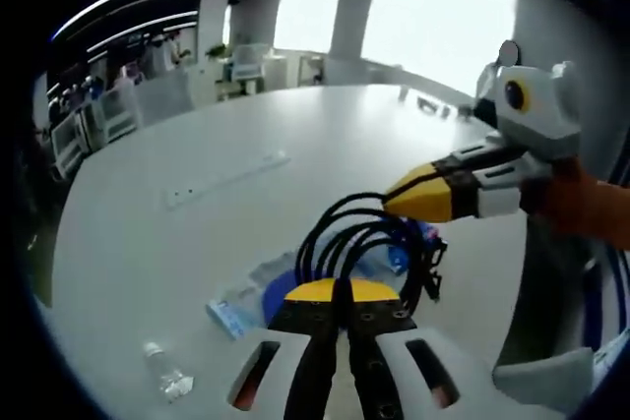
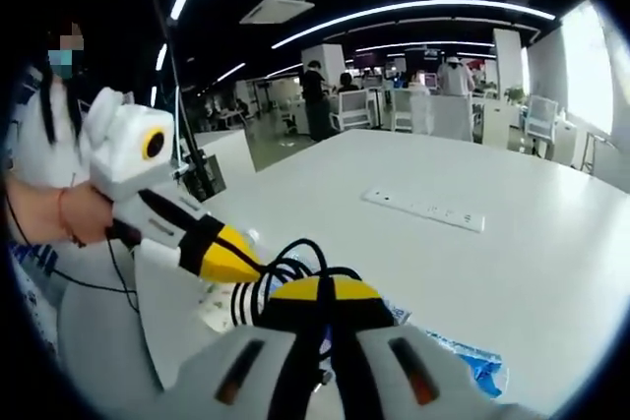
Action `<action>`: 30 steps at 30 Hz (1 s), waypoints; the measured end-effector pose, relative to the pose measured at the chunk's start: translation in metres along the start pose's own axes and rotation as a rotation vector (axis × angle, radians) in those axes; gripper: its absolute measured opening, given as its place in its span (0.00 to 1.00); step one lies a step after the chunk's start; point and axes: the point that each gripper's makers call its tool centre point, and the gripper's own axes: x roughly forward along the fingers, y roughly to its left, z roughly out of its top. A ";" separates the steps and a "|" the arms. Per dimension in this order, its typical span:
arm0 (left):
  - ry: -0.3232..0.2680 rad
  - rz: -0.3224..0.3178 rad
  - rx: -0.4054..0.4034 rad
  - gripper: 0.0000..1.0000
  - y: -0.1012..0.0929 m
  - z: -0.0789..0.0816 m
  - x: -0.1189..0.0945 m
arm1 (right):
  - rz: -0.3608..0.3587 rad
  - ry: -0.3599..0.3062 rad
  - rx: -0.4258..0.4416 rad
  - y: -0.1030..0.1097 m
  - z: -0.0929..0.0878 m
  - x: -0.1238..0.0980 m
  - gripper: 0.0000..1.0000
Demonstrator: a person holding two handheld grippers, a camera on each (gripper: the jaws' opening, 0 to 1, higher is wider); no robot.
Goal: Arrange the tabletop items into an orderly group along one side of the table until the central work area is clear of visible clutter.
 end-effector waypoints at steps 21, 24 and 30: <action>-0.015 -0.087 0.083 0.00 -0.057 0.020 0.008 | -0.098 -0.046 0.029 -0.014 -0.006 -0.064 0.00; -0.015 -0.099 0.091 0.00 -0.065 0.021 0.011 | -0.109 -0.049 0.032 -0.017 -0.008 -0.071 0.00; -0.011 -0.118 0.108 0.00 -0.077 0.022 0.014 | -0.127 -0.051 0.039 -0.021 -0.013 -0.084 0.00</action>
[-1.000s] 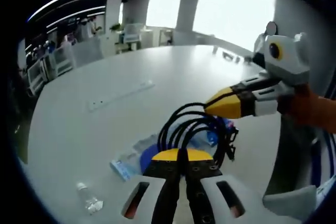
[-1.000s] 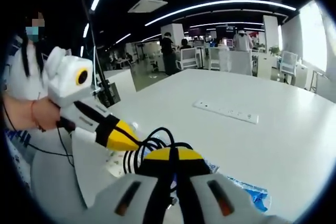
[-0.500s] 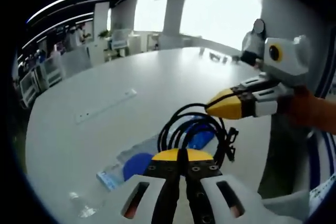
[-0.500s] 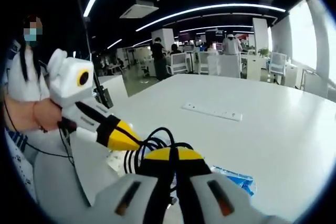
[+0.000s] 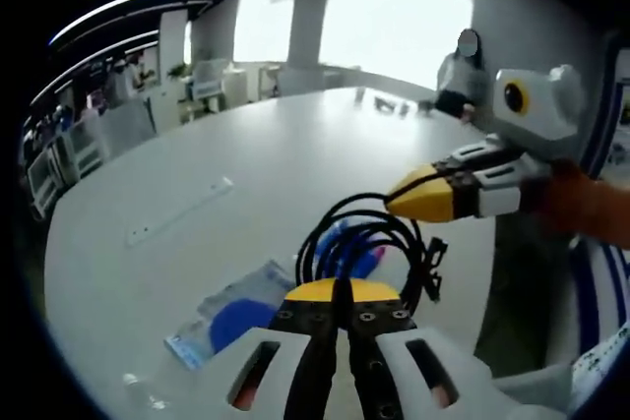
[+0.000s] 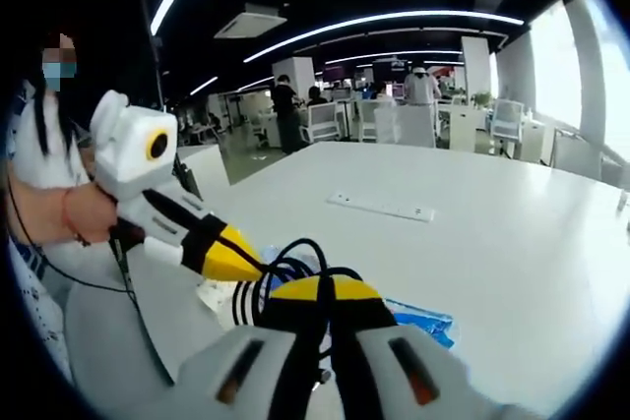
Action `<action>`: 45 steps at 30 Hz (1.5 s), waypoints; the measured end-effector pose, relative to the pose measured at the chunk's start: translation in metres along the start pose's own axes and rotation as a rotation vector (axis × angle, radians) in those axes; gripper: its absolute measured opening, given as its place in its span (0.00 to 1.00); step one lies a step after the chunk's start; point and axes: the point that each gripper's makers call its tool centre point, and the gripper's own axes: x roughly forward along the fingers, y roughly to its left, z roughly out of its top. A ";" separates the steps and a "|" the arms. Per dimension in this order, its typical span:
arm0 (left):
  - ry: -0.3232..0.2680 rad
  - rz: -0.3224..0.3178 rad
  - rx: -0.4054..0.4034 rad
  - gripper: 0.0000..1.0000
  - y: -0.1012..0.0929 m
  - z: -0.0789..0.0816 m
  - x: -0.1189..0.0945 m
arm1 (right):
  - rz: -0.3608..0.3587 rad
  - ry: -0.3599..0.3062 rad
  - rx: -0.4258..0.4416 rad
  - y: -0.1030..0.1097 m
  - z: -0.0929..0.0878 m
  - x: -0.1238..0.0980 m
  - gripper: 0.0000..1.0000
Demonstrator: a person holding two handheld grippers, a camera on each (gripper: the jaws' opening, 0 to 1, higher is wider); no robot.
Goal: Arrange the tabletop items into an orderly group along one side of the table until the central work area is clear of visible clutter.
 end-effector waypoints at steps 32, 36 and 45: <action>0.090 -0.106 0.050 0.00 -0.059 -0.015 0.048 | -0.064 0.046 0.099 -0.036 -0.053 -0.045 0.00; 0.105 -0.110 0.049 0.00 -0.062 -0.020 0.054 | -0.065 0.060 0.112 -0.039 -0.062 -0.045 0.00; 0.160 -0.126 0.043 0.00 -0.064 -0.041 0.070 | -0.066 0.106 0.136 -0.044 -0.088 -0.038 0.00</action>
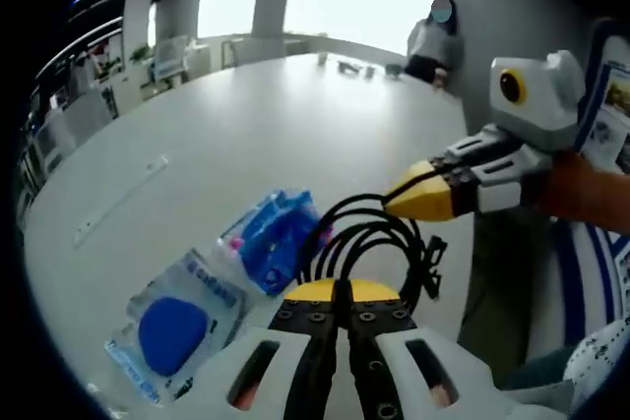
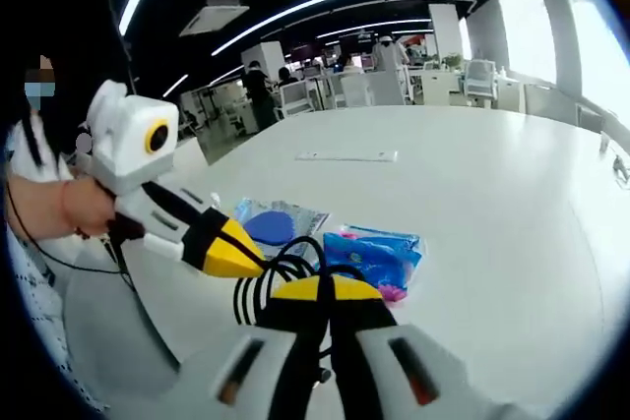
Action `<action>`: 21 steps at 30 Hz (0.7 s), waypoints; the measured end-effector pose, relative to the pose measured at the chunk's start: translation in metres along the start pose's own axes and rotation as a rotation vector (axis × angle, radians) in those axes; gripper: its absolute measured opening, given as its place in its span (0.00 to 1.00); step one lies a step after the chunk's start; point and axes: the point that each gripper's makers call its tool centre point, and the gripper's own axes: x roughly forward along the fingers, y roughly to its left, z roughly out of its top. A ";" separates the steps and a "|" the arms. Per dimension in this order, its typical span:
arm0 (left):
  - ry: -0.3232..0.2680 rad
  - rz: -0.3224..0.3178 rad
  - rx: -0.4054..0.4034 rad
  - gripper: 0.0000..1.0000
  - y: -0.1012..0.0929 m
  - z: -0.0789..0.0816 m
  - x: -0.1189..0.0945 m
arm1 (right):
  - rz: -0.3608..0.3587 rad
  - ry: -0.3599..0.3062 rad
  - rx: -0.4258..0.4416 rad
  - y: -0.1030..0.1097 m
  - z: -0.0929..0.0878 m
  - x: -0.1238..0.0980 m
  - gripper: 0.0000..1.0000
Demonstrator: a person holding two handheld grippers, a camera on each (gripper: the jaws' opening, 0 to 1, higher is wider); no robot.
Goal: Arrange the tabletop items into an orderly group along one side of the table until the central work area is clear of visible clutter.
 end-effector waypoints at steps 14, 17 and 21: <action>0.053 -0.008 -0.036 0.00 0.005 -0.023 0.018 | 0.001 0.053 0.021 -0.007 -0.026 0.015 0.00; 0.055 -0.008 -0.036 0.00 0.005 -0.024 0.022 | -0.003 0.060 0.023 -0.010 -0.030 0.017 0.00; 0.068 -0.011 -0.036 0.00 0.004 -0.028 0.026 | -0.007 0.072 0.023 -0.014 -0.035 0.019 0.00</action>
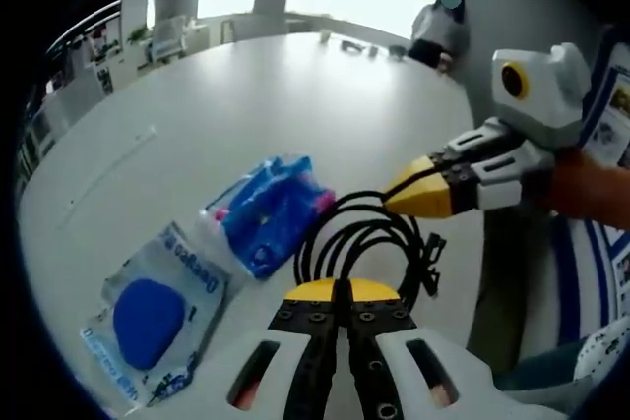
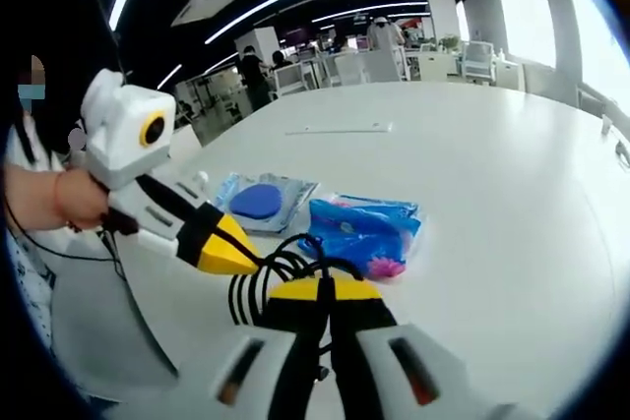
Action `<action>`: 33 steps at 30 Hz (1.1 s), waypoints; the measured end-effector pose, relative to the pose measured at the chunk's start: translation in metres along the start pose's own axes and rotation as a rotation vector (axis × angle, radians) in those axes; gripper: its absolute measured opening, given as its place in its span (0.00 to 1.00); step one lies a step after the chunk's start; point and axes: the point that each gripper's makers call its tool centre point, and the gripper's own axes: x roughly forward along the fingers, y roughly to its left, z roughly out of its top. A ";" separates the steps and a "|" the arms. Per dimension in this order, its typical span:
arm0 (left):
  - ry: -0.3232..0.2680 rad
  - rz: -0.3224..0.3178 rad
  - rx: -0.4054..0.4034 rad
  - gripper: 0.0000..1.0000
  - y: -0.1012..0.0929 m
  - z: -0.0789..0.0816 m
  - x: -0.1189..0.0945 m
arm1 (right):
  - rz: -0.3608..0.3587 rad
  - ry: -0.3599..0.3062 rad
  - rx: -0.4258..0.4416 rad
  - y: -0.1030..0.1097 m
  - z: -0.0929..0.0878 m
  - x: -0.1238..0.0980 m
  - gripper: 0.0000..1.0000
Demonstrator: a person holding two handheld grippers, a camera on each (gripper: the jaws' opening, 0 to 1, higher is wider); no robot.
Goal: Arrange the tabletop items into an orderly group along one side of the table until the central work area is clear of visible clutter.
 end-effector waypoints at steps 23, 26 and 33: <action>0.037 0.017 0.009 0.00 0.008 -0.018 0.022 | -0.028 0.064 0.018 -0.018 -0.033 0.020 0.00; 0.040 0.023 0.014 0.00 0.009 -0.020 0.025 | -0.029 0.071 0.023 -0.019 -0.037 0.022 0.00; 0.042 0.035 0.033 0.00 0.011 -0.022 0.029 | -0.039 0.080 0.023 -0.022 -0.041 0.025 0.00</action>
